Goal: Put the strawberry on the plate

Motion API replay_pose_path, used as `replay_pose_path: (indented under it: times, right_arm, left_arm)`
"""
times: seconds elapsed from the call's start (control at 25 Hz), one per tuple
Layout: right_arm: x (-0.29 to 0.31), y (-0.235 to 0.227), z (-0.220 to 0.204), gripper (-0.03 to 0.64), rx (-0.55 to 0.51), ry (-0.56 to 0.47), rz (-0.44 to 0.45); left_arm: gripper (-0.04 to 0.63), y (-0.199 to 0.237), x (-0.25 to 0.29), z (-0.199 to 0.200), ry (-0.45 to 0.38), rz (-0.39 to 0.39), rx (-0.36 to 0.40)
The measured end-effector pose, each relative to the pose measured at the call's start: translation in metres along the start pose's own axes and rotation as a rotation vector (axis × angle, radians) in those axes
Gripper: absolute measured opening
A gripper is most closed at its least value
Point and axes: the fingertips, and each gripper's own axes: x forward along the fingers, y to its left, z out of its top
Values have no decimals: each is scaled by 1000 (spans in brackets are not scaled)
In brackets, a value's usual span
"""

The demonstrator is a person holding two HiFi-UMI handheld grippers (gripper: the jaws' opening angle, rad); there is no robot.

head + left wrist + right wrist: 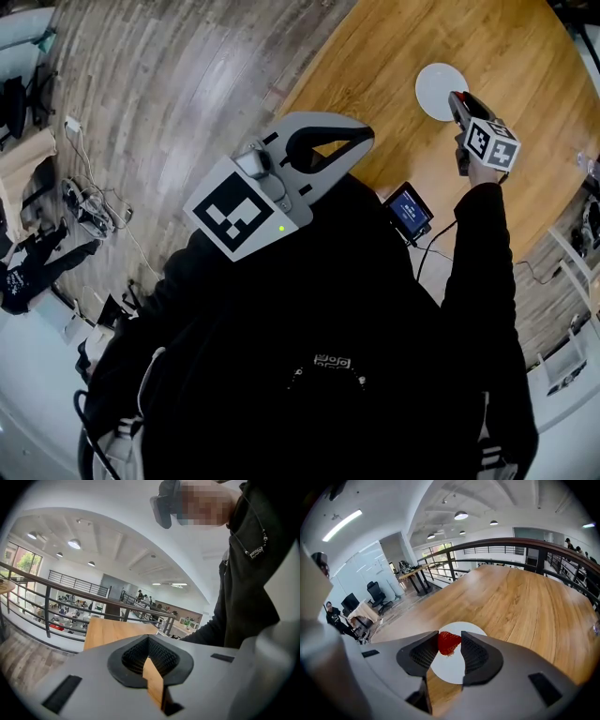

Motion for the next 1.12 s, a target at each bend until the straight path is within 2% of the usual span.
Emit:
replay_pose_path:
  times: [0.2,0.48,1.12]
  right_arm:
    - [22,-1,-30,158,-12,72,-28]
    - [38,-15,-44,160,-8,140,-129]
    - [42,-20,-45,163,-83,162,-195]
  left_arm:
    - [-3,-5,-12,-8,0,19,-9]
    - [-3,-4,-16,-10,2,31,-14]
    - [-3,-1,-26,-9,-9,45,-40]
